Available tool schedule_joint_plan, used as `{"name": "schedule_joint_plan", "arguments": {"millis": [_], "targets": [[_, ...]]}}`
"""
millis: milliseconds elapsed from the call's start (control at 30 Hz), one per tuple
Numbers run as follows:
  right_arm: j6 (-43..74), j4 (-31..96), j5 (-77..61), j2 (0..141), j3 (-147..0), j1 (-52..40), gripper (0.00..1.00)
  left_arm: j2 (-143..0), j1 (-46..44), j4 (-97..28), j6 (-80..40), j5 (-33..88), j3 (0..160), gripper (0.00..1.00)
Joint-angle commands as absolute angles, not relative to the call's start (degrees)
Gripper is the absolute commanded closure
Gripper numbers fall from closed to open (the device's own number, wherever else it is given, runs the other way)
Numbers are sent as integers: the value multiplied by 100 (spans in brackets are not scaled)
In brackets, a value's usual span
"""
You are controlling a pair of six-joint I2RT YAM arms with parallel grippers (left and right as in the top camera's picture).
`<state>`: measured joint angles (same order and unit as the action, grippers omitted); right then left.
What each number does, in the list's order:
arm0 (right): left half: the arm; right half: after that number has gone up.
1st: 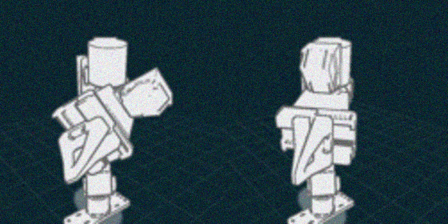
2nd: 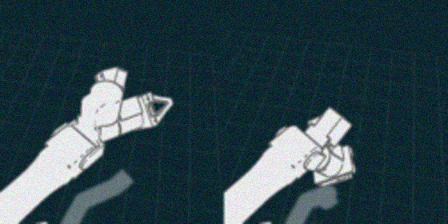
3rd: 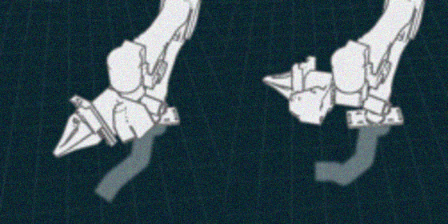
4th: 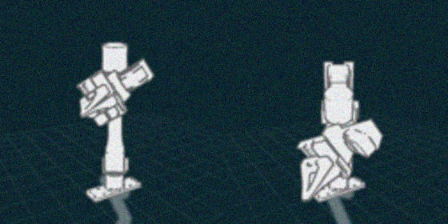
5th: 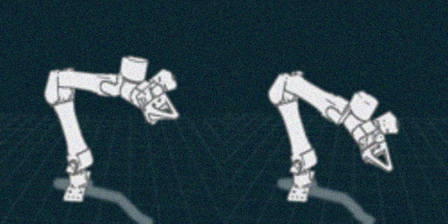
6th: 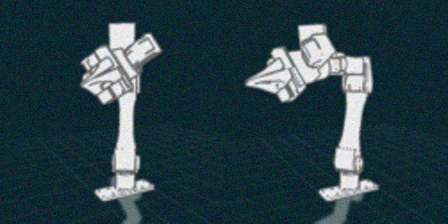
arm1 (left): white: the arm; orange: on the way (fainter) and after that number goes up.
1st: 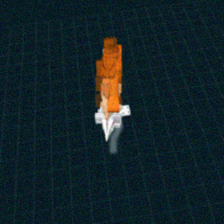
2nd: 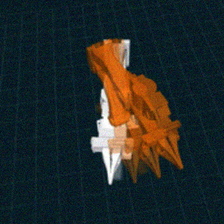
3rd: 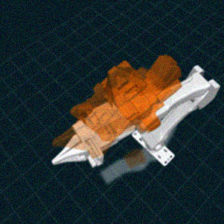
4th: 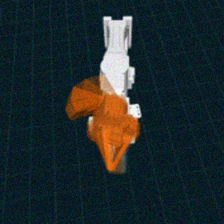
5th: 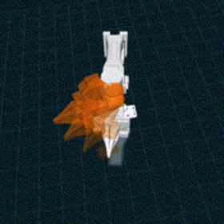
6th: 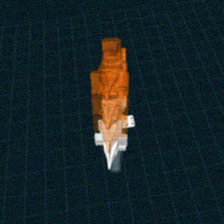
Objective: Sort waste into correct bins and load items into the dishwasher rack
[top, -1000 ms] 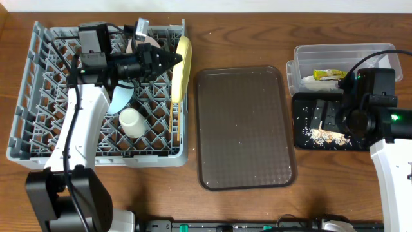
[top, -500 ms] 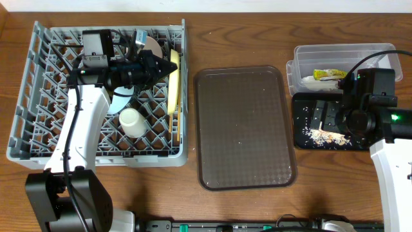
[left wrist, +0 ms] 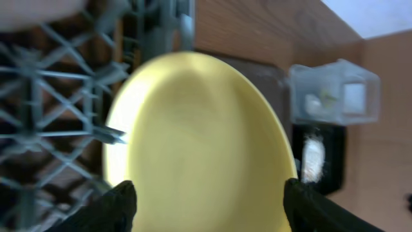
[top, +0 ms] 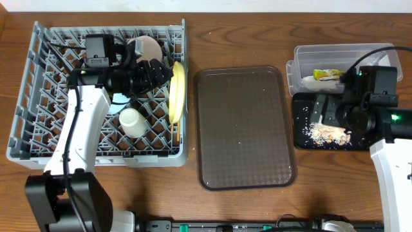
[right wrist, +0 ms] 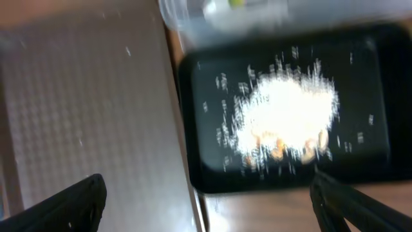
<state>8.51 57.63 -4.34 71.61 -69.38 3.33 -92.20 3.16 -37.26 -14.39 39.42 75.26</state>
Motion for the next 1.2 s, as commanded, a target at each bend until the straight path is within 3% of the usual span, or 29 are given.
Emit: {"name": "schedule_joint_plan", "arguments": {"millis": [0,233,433,567,733,1000,1167], "targets": [[687,5374,-777,7177,-7000,366,1,-8733,298,-3776,-1092,2814,7529,22],[97,4912,-1302,7627,-7000,311,1,-8128,294,-4727,-1100,561,7529,20],[770,5924,-644,8064,-6991,298,1,-8121,294,-6484,-1096,336,7518,18],[794,6180,-454,7915,-6952,296,1,-8003,292,-6960,-980,336,7435,18],[696,6104,-454,7266,-6676,292,1,-7140,274,-6733,-834,338,6842,17],[593,4775,-381,4707,-5015,261,1,-4421,67,-5496,-777,344,5286,16],[593,4790,-388,3553,-4589,261,1,-3317,67,-5282,-773,340,5046,15]]}}
